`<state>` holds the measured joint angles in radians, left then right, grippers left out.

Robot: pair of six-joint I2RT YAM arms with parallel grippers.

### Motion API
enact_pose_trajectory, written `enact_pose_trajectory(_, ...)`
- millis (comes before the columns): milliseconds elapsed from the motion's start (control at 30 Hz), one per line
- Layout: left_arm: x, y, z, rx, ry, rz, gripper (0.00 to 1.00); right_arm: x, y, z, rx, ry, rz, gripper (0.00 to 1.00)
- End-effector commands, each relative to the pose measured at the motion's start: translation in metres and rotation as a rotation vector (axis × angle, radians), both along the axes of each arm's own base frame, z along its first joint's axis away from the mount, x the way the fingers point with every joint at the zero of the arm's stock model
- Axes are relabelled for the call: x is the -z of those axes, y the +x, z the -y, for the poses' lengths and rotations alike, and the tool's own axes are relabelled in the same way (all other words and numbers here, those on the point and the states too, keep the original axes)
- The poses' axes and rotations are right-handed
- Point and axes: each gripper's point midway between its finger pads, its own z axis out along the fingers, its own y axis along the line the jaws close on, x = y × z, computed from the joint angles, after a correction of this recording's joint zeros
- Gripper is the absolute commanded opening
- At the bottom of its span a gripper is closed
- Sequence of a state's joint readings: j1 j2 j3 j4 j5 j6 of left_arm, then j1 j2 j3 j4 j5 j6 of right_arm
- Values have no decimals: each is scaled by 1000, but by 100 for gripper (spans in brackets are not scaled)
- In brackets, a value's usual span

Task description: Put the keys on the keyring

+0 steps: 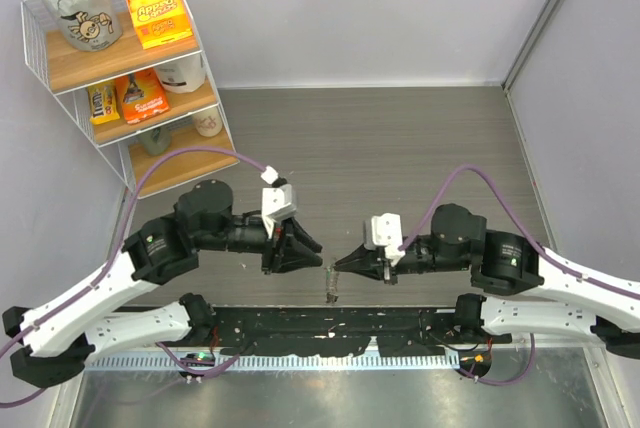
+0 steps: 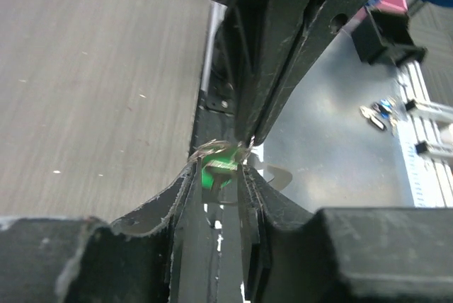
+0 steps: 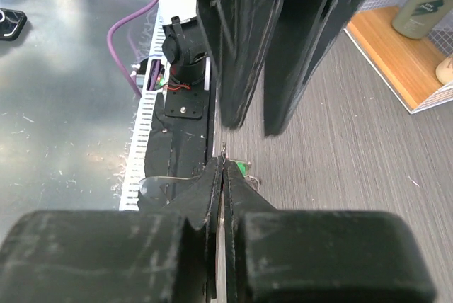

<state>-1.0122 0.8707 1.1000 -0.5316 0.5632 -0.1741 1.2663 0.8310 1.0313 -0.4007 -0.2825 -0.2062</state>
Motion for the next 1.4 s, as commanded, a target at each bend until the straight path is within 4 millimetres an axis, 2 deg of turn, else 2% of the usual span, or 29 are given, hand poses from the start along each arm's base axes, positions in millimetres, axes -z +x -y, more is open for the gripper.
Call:
enact_pose_trajectory(0, -46, 21, -12, -175, -210, 118, 34, -36, 1, 5, 33, 217, 16, 5)
enact_pose_trajectory(167, -66, 10, -15, -137, -342, 128, 38, -52, 4, 11, 66, 346, 23, 5)
enact_pose_trajectory(233, -68, 8, -14, -129, -356, 121, 38, -74, 1, 18, 61, 460, 41, 5)
enact_pose_trajectory(267, -68, 8, -12, -124, -359, 116, 38, -71, 1, 17, 59, 467, 41, 5)
enact_pose_trajectory(533, -79, 3, 0, -69, -414, 88, 37, -103, -2, 39, 68, 708, 100, 5)
enact_pose_trajectory(933, -93, -5, 5, -2, -475, 85, 38, -111, 5, 39, 108, 736, 98, 5)
enact_pose_trajectory(1133, -102, -7, 4, 11, -529, 123, 43, -115, 7, 38, 117, 739, 60, 5)
enact_pose_trajectory(1367, -102, -6, 10, 28, -535, 127, 43, -120, 9, 38, 127, 745, 46, 5)
